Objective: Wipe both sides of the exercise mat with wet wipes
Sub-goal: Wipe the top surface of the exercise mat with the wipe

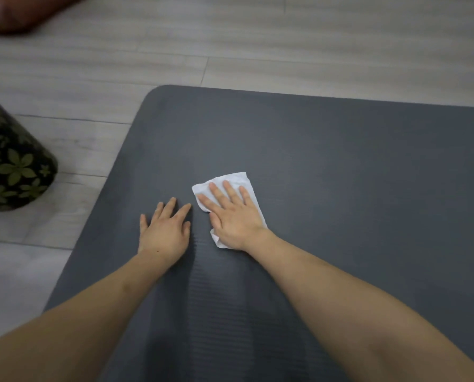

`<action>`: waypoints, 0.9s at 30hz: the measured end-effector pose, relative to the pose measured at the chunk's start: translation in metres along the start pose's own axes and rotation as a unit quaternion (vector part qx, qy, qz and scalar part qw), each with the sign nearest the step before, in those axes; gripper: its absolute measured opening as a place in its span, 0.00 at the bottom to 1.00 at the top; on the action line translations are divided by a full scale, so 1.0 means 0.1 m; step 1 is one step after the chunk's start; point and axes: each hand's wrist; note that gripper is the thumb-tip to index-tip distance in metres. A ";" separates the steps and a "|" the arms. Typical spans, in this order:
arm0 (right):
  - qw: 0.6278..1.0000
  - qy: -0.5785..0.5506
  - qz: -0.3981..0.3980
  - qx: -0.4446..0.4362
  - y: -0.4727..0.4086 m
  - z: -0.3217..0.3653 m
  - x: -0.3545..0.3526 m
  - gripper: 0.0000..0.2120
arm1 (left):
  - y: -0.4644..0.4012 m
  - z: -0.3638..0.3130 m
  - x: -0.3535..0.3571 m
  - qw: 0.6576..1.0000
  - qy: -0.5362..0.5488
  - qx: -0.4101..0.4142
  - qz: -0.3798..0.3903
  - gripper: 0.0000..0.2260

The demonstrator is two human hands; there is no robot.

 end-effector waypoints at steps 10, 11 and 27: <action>0.983 -0.058 -0.047 0.168 1.04 -1.49 -0.07 0.26 | -0.08 -1.22 0.13 0.995 -0.014 0.096 -0.003 0.23; 0.979 -0.060 -0.048 0.188 1.19 -1.67 -0.07 0.26 | -0.09 -1.41 0.15 0.993 -0.015 0.114 -0.002 0.23; 0.911 -0.081 -0.063 0.400 2.46 -2.74 0.00 0.29 | 0.00 -2.39 0.37 0.980 -0.034 0.195 0.007 0.25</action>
Point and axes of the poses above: each hand's wrist, its own y-axis away from the middle knuckle, its own x-axis out of the palm, z = x × y, and after that the axes turned 2 degrees about -y, right-handed
